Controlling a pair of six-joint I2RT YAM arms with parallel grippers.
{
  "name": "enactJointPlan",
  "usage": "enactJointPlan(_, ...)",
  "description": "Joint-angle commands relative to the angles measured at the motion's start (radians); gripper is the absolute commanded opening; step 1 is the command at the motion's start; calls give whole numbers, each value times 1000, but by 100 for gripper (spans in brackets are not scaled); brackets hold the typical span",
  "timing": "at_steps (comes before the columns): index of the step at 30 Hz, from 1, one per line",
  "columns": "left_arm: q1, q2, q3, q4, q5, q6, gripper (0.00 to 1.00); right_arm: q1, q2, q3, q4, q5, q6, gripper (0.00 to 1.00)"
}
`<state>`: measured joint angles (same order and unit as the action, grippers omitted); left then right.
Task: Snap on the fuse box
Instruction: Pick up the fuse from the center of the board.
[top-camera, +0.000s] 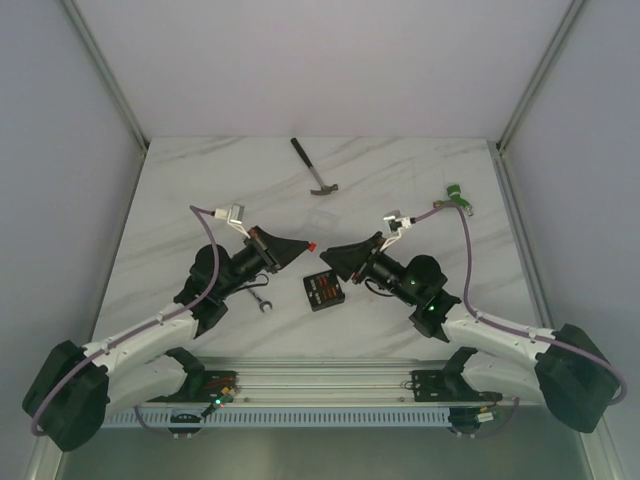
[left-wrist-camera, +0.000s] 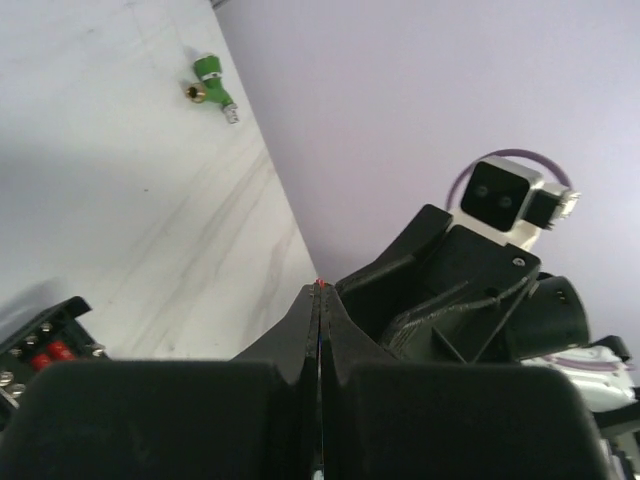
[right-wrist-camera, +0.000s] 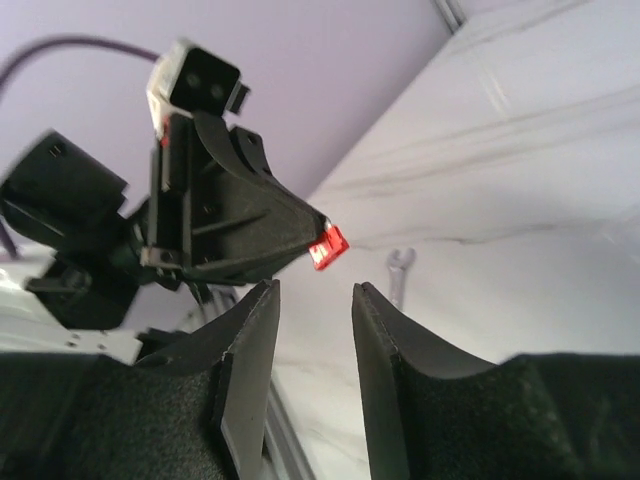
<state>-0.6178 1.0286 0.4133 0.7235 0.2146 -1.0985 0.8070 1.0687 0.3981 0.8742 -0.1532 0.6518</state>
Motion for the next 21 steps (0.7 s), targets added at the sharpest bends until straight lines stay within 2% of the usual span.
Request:
enactJointPlan(1, -25, -47, -29, 121, -49, -81, 0, 10, 17, -9, 237, 43, 155, 41)
enactJointPlan(10, -97, -58, -37, 212, -99, -145, 0, 19, 73, -7, 342, 47, 217, 39)
enactJointPlan(16, -118, -59, -44, 243, -123, -154, 0, 21, 73, -9, 381, 24, 227, 28)
enactJointPlan(21, -125, -51, -52, 280, -130, -169, 0, 21, 81, -5, 392, 8, 235, 23)
